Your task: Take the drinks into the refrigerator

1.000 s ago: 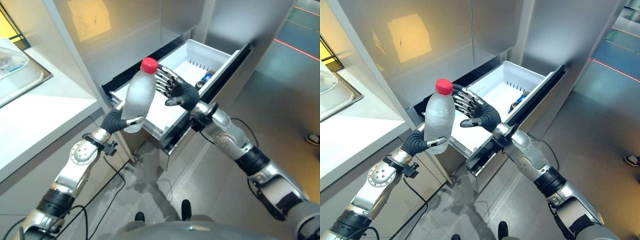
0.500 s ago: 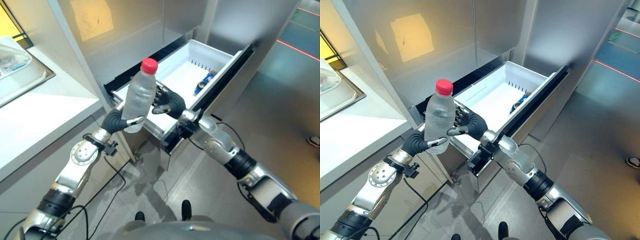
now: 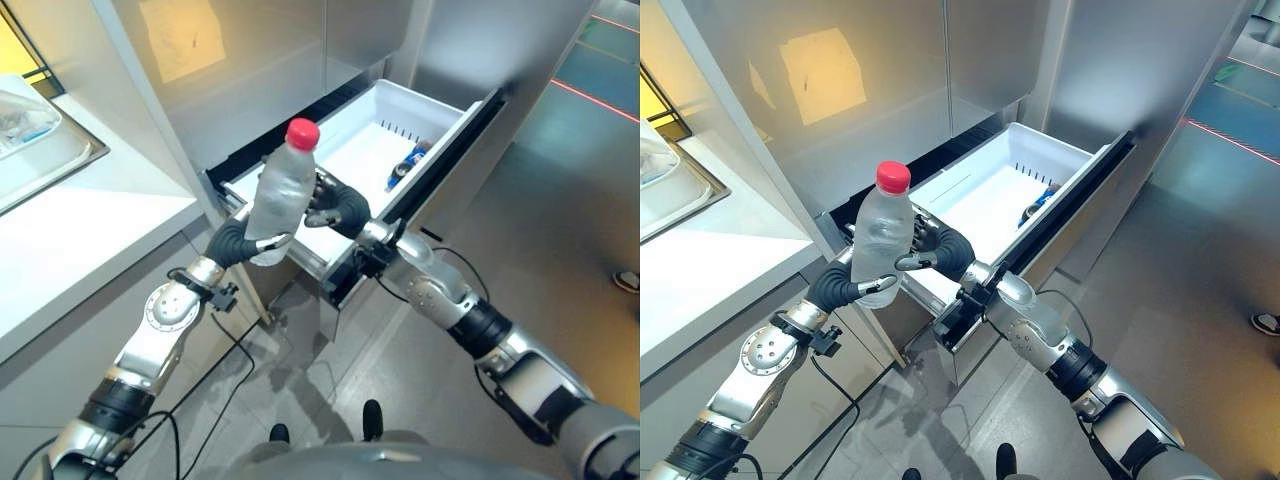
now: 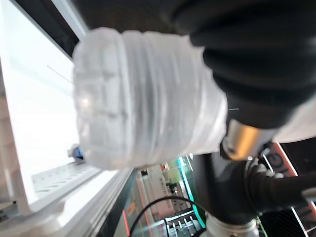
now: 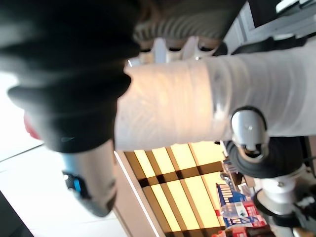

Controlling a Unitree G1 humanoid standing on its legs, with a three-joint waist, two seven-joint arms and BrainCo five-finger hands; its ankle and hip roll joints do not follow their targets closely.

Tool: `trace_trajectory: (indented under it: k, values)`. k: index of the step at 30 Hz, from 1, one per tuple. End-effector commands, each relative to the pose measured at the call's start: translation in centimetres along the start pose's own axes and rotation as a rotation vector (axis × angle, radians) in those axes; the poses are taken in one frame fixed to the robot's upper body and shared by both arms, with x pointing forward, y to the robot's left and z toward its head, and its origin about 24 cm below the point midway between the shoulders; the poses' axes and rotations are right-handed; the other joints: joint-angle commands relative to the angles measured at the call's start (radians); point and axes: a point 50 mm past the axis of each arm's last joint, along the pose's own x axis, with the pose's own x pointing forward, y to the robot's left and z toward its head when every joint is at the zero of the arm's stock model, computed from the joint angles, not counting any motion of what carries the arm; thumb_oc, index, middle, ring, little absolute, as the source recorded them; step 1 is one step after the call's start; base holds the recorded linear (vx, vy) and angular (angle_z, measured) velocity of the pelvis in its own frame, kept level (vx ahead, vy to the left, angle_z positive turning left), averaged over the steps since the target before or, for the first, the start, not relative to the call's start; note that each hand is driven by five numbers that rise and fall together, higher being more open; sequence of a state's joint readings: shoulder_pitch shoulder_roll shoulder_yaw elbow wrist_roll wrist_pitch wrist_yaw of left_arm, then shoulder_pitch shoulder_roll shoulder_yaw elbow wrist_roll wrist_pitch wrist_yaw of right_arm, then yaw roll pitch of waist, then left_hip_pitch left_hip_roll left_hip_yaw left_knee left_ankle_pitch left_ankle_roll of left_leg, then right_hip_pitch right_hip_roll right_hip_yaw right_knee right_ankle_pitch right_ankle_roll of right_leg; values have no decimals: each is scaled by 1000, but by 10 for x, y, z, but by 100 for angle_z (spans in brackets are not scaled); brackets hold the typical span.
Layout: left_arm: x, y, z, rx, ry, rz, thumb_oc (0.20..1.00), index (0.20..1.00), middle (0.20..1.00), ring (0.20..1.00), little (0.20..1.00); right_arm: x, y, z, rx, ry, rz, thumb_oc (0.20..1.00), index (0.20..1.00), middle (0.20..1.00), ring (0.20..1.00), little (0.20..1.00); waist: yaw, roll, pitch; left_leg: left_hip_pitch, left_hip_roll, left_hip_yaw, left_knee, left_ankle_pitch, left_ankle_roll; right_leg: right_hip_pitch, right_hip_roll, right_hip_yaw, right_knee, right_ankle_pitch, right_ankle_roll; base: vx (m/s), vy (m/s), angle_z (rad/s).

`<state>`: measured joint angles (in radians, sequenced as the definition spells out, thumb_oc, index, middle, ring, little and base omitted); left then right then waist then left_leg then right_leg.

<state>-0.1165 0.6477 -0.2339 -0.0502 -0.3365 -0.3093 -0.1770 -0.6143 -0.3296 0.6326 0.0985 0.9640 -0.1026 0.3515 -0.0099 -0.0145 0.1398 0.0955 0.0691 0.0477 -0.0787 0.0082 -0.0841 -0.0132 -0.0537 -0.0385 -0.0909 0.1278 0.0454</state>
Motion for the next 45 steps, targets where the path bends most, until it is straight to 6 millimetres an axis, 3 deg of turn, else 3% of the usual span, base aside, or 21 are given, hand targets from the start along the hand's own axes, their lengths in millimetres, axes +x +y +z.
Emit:
trace_trajectory:
  k: [1, 19, 20, 21, 33, 45]
  values:
    - [28, 16, 43, 43, -239, 48, 200, 200, 200, 200, 200, 46, 53, 10, 50, -86, 288, 203, 203, 203, 203, 203, -7, -23, -9, 34, -65, -24, 84, -153, 78, 58, -15, -40, 121, -200, 22, 0, 0, 0]
    - [27, 13, 33, 38, -195, 57, 200, 200, 200, 200, 200, 44, 57, 0, 97, -68, 286, 200, 200, 200, 200, 200, -11, -21, -9, 39, -64, -21, 83, -155, 78, 62, -14, -36, 120, -201, 23, 0, 0, 0]
    - [27, 13, 32, 28, -193, 62, 636, 636, 636, 636, 636, 42, 58, -1, 112, -67, 283, 200, 200, 200, 200, 200, -10, -21, -8, 38, -63, -20, 83, -155, 78, 62, -14, -36, 121, -201, 22, 0, 0, 0]
    - [26, 13, 31, 23, -190, 68, 1000, 1000, 1000, 1000, 1000, 41, 57, -2, 119, -68, 276, 200, 200, 200, 200, 200, -10, -21, -8, 38, -63, -20, 82, -155, 78, 62, -14, -36, 121, -202, 22, 0, 0, 0]
    - [15, 11, 14, -59, -99, 80, 1000, 1000, 1000, 1000, 1000, 28, 36, -12, 305, -93, 81, 200, 200, 200, 200, 200, -9, -21, -6, 36, -64, -20, 83, -156, 79, 58, -13, -38, 122, -203, 22, 0, 0, 0]
    - [-3, 12, 2, -110, -22, 94, 1000, 1000, 1000, 1000, 1000, 21, 18, 4, 291, -181, -32, 200, 200, 200, 200, 200, -1, -16, -3, 30, -65, -23, 86, -157, 80, 54, -14, -42, 126, -205, 21, 0, 0, 0]
